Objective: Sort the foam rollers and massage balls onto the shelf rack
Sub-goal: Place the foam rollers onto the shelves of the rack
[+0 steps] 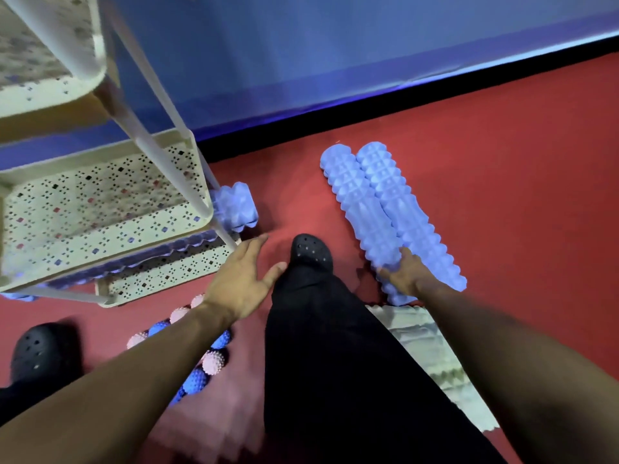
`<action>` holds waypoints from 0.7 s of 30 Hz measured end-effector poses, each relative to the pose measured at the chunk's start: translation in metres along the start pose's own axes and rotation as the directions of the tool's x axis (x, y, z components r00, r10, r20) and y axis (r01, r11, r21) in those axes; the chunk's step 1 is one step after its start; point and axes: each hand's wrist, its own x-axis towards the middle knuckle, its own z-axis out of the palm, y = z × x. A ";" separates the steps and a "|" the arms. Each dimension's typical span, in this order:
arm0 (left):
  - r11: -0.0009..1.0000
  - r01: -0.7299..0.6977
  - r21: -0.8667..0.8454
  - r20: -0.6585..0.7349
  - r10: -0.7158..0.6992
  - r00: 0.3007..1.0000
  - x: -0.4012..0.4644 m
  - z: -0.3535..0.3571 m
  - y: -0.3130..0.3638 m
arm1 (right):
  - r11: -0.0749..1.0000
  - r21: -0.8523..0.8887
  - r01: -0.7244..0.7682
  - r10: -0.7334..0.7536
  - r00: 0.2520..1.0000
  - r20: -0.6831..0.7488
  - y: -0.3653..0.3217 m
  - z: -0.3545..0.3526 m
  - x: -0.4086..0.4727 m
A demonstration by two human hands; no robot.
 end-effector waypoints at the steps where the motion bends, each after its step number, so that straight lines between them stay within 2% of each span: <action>1: 1.000 0.008 -0.006 -0.003 -0.008 1.000 0.001 0.004 -0.003 | 1.000 -0.002 -0.015 0.015 1.000 -0.016 0.004 0.005 0.005; 5: 0.998 0.063 -0.027 0.032 -0.062 0.998 0.002 0.020 -0.015 | 0.990 -0.094 -0.106 0.099 0.992 -0.080 0.011 0.022 0.021; 7: 0.996 0.084 -0.043 0.047 -0.082 0.996 0.001 0.026 -0.018 | 0.989 -0.075 -0.126 0.118 0.987 -0.106 0.009 0.025 0.029; 10: 0.994 0.094 -0.058 0.060 -0.090 0.994 -0.002 0.032 -0.019 | 0.994 0.001 -0.108 0.108 0.991 -0.085 0.010 0.030 0.037; 12: 0.995 0.090 -0.052 0.065 -0.087 0.994 -0.005 0.034 -0.020 | 0.997 0.005 -0.077 0.077 0.990 -0.122 0.013 0.035 0.039; 14: 0.994 0.094 -0.058 0.073 -0.089 0.993 -0.006 0.034 -0.020 | 0.996 -0.027 -0.085 0.080 0.985 -0.154 0.013 0.035 0.039; 17: 0.990 0.114 -0.085 0.080 -0.108 0.991 -0.007 0.030 -0.018 | 0.986 -0.113 -0.119 0.107 0.989 -0.102 0.011 0.033 0.040; 21: 0.989 0.118 -0.095 0.089 -0.109 0.990 -0.010 0.024 -0.016 | 0.983 0.156 -0.093 0.094 0.996 0.001 0.009 0.036 0.034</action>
